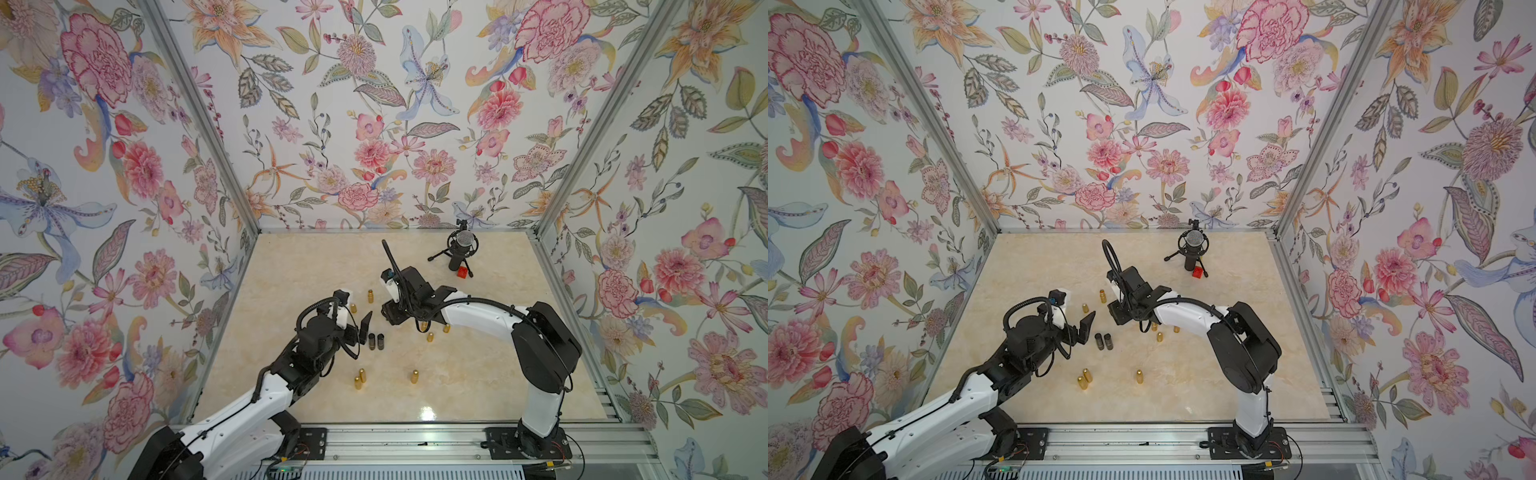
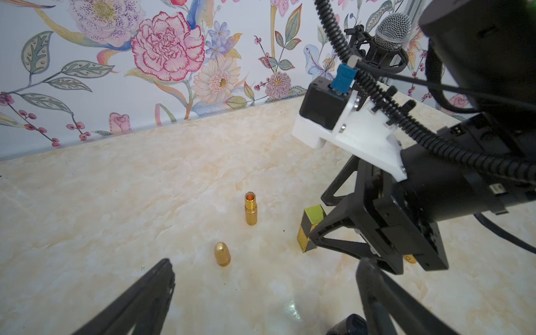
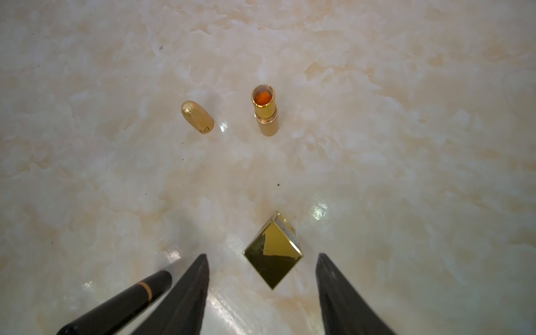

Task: Open the lipstick cap
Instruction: Pick up the lipstick at the center of the board.

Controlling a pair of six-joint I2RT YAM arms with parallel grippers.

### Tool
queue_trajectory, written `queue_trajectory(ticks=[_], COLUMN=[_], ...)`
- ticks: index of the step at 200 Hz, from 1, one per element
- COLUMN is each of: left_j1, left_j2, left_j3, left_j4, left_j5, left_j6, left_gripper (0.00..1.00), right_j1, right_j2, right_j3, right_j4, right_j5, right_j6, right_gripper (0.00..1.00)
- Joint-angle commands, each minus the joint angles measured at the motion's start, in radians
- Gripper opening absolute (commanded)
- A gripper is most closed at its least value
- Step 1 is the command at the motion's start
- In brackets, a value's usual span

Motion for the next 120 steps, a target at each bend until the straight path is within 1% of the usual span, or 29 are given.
queue_trajectory(ticks=[1, 33, 72, 84, 104, 120], left_j1=[0.014, 0.017, 0.019, 0.022, 0.023, 0.023], left_j2=[-0.009, -0.005, -0.005, -0.005, -0.003, -0.004], left_j3=[-0.015, -0.017, -0.018, -0.02, -0.02, -0.02], left_j4=[-0.015, -0.013, -0.011, -0.008, -0.008, -0.008], left_j5=[-0.014, -0.007, -0.007, -0.005, -0.001, 0.0], left_j6=[-0.02, -0.02, -0.022, -0.022, -0.023, -0.022], left_gripper=[0.99, 0.99, 0.99, 0.99, 0.99, 0.99], right_j1=[-0.004, -0.005, -0.001, 0.0, -0.001, -0.001], right_j2=[0.029, 0.05, 0.079, 0.086, 0.092, 0.095], right_j3=[0.034, 0.051, 0.078, 0.086, 0.09, 0.092], right_j4=[-0.032, -0.037, -0.044, -0.045, -0.046, -0.046], right_j5=[0.025, 0.006, 0.0, -0.001, 0.006, 0.013], right_j6=[-0.039, -0.076, -0.082, -0.082, -0.08, -0.08], right_gripper=[0.59, 0.56, 0.52, 0.49, 0.47, 0.42])
